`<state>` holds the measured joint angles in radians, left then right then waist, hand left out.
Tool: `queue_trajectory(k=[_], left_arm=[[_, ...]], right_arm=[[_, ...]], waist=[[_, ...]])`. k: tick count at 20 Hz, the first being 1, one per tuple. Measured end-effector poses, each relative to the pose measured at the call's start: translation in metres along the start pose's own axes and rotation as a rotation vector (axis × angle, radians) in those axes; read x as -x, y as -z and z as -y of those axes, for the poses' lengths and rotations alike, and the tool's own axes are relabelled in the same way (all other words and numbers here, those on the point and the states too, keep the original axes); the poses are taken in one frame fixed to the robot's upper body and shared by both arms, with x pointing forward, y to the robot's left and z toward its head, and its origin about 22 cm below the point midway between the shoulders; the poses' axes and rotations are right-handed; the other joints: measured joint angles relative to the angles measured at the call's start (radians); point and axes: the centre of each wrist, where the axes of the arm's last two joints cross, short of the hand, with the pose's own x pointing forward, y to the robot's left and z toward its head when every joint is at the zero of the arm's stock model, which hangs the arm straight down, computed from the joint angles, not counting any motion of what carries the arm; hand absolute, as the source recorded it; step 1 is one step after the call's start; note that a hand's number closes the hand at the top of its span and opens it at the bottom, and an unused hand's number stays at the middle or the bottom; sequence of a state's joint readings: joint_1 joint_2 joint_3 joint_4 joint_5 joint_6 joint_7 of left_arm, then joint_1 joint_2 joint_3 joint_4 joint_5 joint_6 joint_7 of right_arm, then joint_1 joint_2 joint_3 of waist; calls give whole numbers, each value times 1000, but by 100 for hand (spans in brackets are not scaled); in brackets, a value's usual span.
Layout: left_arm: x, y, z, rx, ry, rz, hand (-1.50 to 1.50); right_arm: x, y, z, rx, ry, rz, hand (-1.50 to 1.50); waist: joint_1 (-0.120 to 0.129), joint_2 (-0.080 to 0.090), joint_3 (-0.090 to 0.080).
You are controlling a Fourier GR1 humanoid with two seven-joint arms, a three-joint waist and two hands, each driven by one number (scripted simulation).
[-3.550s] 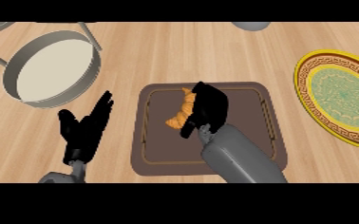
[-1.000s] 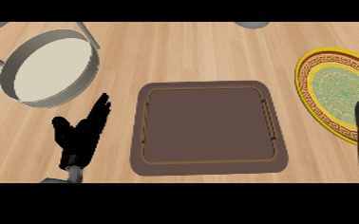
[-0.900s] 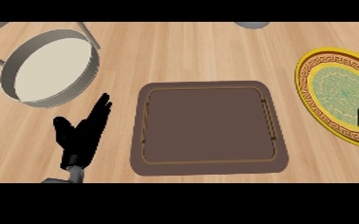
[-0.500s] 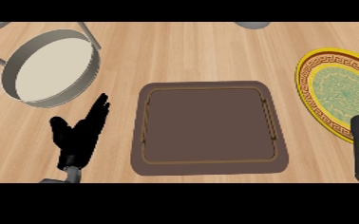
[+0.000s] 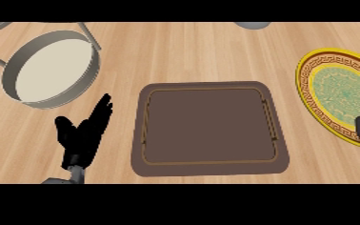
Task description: Pick the croissant from the tray and place it in the plate
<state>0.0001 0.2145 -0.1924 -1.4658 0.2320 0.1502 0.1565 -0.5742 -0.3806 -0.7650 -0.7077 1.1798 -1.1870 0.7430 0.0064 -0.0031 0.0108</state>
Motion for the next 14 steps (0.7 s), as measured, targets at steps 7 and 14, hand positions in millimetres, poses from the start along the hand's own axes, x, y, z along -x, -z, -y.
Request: queue_trajectory(k=[7, 14], left_arm=[[1, -3, -8, -21, -2, -6, 0], [-1, -5, -9, -34, -5, -20, 0]], right_arm=[[9, -10, 18, 32, 178, -42, -150], [29, -63, 58, -79, 319, -45, -150]], waist=[[-13, -8, -2], [-23, -10, -5]])
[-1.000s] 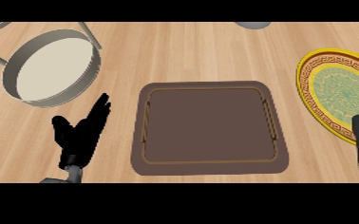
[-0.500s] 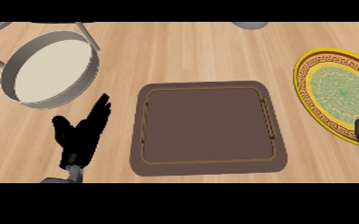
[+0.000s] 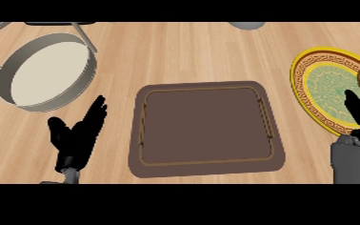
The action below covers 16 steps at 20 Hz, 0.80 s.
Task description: Pick the croissant from the tray and place it in the plate
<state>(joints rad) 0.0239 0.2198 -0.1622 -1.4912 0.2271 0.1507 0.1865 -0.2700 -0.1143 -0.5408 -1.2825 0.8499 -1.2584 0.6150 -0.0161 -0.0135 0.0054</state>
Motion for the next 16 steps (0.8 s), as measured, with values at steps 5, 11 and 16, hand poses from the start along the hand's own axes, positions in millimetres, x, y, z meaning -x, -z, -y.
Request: queue_trajectory(k=[5, 11, 16], left_arm=[[3, 2, 4, 15, 2, 11, 0], [0, 3, 7, 21, 6, 9, 0], [0, 4, 7, 24, 7, 10, 0]], right_arm=[[14, -31, 35, -91, 16, 9, -150], [33, -55, 71, -173, -57, 16, -150], [39, -71, 89, -203, -102, 12, -150]], waist=[[5, 2, 0], [10, 4, 0], [12, 5, 0]])
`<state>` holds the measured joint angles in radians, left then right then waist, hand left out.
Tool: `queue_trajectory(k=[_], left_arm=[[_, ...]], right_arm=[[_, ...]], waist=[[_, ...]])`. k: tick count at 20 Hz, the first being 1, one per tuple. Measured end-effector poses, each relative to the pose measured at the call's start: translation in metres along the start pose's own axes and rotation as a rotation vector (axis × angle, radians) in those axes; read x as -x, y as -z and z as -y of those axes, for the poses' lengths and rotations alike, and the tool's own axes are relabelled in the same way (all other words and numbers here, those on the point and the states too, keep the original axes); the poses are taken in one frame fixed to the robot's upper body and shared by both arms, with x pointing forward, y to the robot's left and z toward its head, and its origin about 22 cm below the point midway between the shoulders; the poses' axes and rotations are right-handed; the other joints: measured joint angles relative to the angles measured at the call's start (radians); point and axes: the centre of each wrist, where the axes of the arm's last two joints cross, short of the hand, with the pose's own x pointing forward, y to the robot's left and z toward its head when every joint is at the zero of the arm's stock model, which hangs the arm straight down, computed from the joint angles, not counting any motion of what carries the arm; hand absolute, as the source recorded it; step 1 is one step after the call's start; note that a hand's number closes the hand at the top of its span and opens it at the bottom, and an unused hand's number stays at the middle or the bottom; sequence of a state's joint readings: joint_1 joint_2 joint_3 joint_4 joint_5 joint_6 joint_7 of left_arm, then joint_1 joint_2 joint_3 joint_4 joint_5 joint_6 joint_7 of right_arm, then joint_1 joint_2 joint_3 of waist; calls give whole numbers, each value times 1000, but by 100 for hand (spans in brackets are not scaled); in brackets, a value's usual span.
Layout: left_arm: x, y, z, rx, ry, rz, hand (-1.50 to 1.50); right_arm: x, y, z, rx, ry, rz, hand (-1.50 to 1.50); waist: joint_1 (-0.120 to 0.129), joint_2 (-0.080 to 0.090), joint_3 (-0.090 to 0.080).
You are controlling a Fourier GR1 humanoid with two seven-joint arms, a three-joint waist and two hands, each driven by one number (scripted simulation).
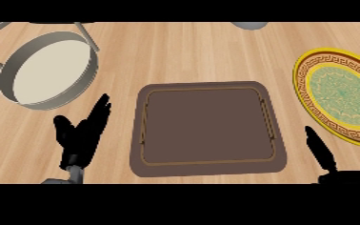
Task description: Pick the croissant from the tray and place it in the plate
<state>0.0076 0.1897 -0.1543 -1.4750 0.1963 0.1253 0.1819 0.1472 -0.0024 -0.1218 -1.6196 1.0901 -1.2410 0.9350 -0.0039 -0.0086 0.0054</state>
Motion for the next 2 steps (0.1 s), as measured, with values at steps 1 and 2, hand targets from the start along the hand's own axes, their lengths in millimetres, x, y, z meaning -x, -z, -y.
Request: queue_trajectory(k=[1, 2], left_arm=[[-1, 0, 0, -1, 1, -1, 0], [-2, -1, 1, -5, 6, 1, 0]], right_arm=[[-2, -3, 1, -1, -4, 5, -150], [1, -8, 2, -10, -15, 5, -150]], waist=[[1, 1, 0], [1, 1, -1]])
